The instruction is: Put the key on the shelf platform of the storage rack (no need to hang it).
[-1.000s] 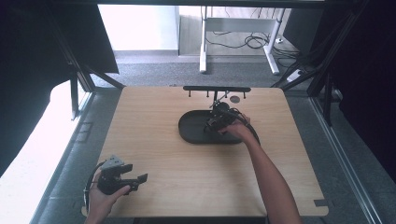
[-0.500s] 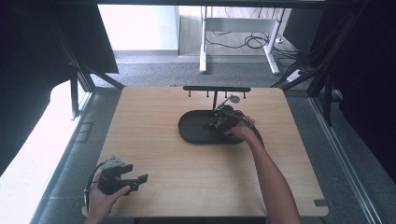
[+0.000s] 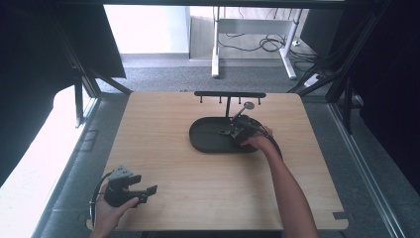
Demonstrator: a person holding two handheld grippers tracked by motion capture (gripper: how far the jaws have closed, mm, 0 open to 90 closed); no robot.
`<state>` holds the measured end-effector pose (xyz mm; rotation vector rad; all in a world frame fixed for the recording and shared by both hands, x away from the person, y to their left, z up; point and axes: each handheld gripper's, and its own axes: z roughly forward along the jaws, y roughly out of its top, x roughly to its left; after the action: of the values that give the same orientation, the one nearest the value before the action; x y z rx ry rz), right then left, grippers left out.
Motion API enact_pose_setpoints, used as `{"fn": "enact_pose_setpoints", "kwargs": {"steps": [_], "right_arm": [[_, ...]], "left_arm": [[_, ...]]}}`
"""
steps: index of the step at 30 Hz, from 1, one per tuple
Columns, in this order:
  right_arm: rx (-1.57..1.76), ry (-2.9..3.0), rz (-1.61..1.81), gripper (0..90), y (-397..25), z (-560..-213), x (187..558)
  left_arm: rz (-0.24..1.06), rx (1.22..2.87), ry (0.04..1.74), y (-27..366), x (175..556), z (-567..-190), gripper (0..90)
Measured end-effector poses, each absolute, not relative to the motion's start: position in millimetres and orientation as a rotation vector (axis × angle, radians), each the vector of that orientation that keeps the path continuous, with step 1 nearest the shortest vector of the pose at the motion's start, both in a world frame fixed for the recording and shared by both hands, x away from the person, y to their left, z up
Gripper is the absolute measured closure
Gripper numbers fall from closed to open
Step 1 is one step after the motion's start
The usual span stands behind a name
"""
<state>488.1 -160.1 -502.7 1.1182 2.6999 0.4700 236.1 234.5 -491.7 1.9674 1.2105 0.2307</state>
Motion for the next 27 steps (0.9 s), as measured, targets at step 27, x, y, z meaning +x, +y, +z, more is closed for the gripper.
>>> {"fn": "enact_pose_setpoints", "kwargs": {"steps": [27], "right_arm": [[0.971, 2.634, 0.671, 38.4, -153.9, -443.4, 436.9]], "left_arm": [[0.228, 1.971, 1.204, 231.2, 235.7, -491.6, 21.8]]}}
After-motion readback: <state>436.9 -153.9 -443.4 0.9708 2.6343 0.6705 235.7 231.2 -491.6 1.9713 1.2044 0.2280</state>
